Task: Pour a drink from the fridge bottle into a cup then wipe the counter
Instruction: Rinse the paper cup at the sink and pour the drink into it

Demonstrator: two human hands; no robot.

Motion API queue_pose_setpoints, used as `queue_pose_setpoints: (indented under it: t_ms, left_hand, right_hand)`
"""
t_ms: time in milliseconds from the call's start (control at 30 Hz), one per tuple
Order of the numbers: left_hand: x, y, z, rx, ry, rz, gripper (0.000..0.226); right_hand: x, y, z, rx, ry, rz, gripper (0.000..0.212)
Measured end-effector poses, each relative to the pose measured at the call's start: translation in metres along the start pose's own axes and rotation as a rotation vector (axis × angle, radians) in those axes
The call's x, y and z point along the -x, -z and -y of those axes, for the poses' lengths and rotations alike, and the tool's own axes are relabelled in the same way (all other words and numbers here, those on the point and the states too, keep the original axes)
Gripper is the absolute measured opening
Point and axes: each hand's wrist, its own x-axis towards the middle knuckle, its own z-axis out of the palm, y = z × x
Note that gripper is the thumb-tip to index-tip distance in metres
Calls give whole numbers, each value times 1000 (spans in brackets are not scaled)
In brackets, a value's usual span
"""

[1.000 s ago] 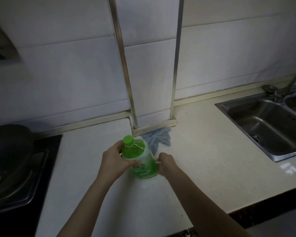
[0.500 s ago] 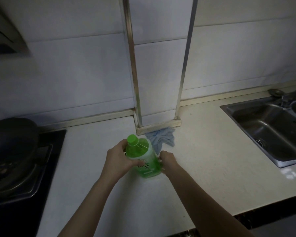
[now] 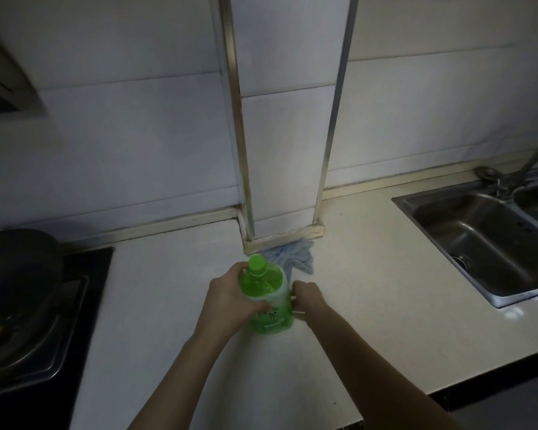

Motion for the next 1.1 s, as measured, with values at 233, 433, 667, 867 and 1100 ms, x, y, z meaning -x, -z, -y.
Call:
queue_pose_setpoints:
  t_ms: [233,433,667,867,1100]
  left_hand:
    - [5,-9,-18,-66,20,66,65]
    - [10,8,-52,-16,-20,149,84]
    - [13,-5,-158,-100,-343,-11,59]
    - [40,-86,-261,-293,-498,82,52]
    - [76,-194,-347,-410,-603,177,51]
  right_hand:
    - [18,23,14,17,59,-37,13]
    - [47,70,28,94,175,-65,23]
    - [86,165,59,178,350,-141,22]
    - [132,286,56,498,526,-267,23]
    - [168,446,29,617,468,-362,23]
